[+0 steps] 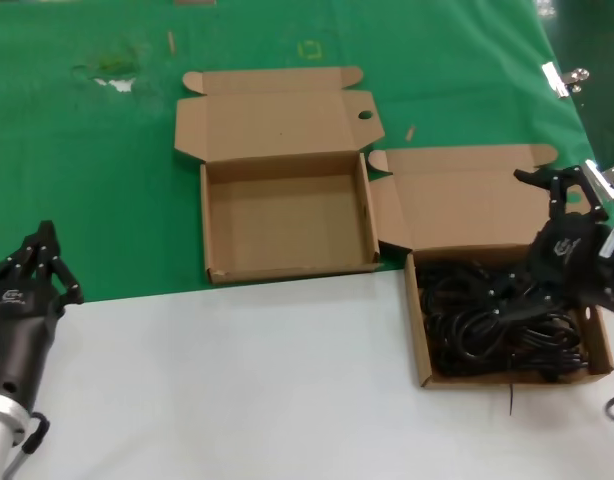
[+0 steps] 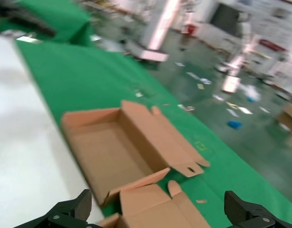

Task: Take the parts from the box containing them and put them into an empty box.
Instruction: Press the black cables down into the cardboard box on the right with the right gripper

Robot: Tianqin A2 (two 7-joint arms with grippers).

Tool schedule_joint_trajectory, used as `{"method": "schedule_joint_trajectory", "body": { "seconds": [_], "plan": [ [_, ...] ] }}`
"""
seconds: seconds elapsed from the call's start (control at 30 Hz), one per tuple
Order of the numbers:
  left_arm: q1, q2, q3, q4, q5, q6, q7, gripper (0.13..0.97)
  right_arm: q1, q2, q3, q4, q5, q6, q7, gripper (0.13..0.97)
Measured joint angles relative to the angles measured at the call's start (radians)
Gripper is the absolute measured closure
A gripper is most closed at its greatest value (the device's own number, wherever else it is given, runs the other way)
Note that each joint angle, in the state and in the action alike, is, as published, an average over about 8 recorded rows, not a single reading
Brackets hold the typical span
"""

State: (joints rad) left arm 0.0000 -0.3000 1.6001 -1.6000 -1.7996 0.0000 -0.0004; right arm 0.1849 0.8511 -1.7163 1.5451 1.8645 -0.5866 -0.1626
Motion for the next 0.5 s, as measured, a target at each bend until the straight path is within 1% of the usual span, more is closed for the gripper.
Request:
{"method": "schedule_joint_trajectory", "body": {
  "seconds": [0.23, 0.5],
  "plan": [
    [0.0, 0.0, 0.0, 0.0, 0.0, 0.0, 0.0, 0.957, 0.121, 0.078, -0.034, -0.069, -0.027, -0.203, -0.095, 0.129],
    [0.0, 0.0, 0.0, 0.0, 0.0, 0.0, 0.0, 0.957, 0.251, 0.108, -0.107, -0.147, -0.099, -0.374, -0.215, 0.129]
  ]
}}
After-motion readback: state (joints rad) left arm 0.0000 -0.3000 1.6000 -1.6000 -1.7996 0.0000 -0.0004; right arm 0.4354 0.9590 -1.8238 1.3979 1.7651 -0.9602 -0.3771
